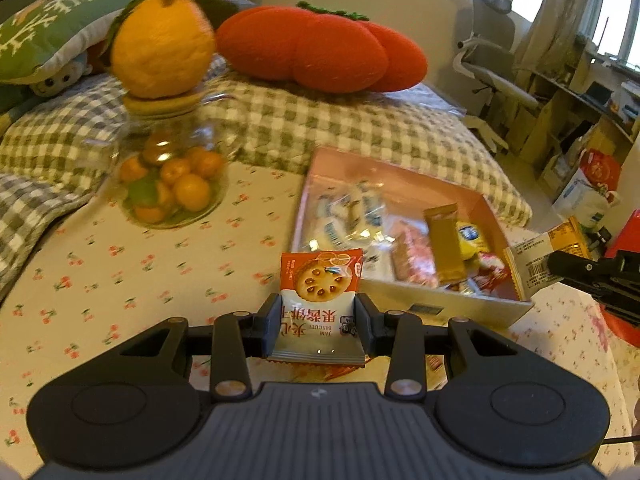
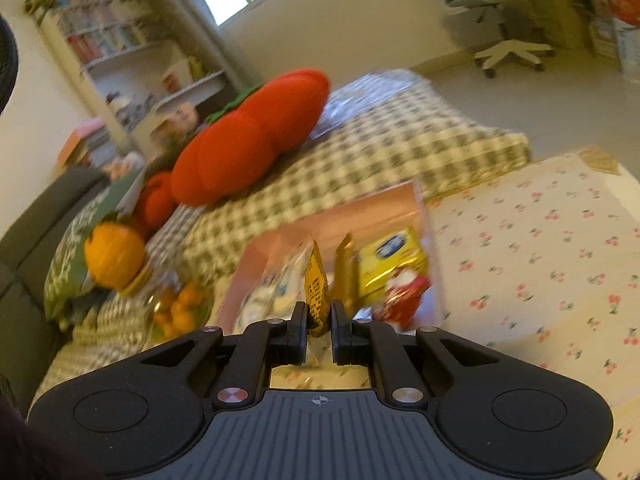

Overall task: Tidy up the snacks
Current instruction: 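Carry the cookie packet and yellow wafer packet over the silver box with both tools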

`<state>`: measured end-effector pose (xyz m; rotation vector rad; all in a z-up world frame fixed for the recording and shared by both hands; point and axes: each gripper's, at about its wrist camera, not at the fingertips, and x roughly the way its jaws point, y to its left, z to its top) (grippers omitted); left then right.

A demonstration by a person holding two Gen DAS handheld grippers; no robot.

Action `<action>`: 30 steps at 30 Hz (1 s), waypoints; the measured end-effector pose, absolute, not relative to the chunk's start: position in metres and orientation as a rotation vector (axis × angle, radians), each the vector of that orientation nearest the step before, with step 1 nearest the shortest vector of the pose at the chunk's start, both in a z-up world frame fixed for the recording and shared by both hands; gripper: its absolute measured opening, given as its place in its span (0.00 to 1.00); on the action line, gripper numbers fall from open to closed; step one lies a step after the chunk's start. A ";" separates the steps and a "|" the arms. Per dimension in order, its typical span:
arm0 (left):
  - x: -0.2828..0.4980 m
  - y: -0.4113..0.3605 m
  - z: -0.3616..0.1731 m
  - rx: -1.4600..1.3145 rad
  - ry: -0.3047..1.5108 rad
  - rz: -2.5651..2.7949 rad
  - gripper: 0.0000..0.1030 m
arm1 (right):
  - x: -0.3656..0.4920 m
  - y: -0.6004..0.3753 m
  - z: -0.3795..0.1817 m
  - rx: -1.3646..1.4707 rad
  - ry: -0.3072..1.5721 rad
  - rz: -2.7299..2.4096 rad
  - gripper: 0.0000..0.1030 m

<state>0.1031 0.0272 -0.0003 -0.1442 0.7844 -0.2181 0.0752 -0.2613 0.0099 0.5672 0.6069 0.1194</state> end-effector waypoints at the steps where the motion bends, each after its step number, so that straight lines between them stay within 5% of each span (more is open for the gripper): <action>1: 0.104 0.024 0.000 -0.144 0.780 -0.219 0.35 | 0.077 -0.266 0.009 0.578 0.606 0.105 0.10; 30: 0.218 -0.072 -0.017 0.031 0.744 -0.320 0.35 | 0.193 -0.308 -0.035 0.785 0.659 0.096 0.10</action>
